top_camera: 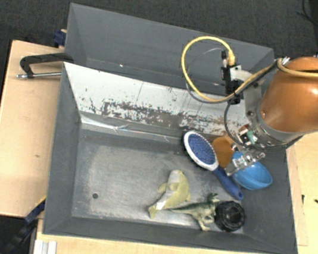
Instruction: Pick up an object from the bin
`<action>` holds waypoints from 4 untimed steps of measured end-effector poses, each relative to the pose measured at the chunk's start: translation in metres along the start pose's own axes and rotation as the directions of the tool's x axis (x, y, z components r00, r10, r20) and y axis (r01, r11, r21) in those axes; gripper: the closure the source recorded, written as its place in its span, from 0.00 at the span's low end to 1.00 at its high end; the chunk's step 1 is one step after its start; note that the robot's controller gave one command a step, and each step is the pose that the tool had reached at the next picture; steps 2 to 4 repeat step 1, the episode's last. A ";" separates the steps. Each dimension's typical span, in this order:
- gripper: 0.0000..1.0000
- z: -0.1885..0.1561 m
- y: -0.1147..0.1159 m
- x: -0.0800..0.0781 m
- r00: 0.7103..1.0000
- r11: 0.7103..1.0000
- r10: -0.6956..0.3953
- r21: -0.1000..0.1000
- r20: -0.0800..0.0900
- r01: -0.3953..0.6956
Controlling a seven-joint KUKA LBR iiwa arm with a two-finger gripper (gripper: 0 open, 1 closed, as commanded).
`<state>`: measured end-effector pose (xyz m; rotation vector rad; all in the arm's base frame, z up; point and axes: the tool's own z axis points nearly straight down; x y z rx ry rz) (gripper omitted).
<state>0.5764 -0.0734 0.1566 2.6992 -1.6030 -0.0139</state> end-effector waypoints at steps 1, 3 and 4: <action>1.00 -0.141 0.004 0.000 0.999 0.999 0.029 0.019 -0.012 -0.029; 1.00 -0.141 0.004 0.000 0.999 0.999 0.029 0.019 -0.012 -0.029; 1.00 -0.141 0.004 0.000 0.999 0.999 0.029 0.019 -0.012 -0.029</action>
Offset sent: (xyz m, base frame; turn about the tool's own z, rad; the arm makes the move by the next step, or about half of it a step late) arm -0.0040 -0.0033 0.1351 0.0244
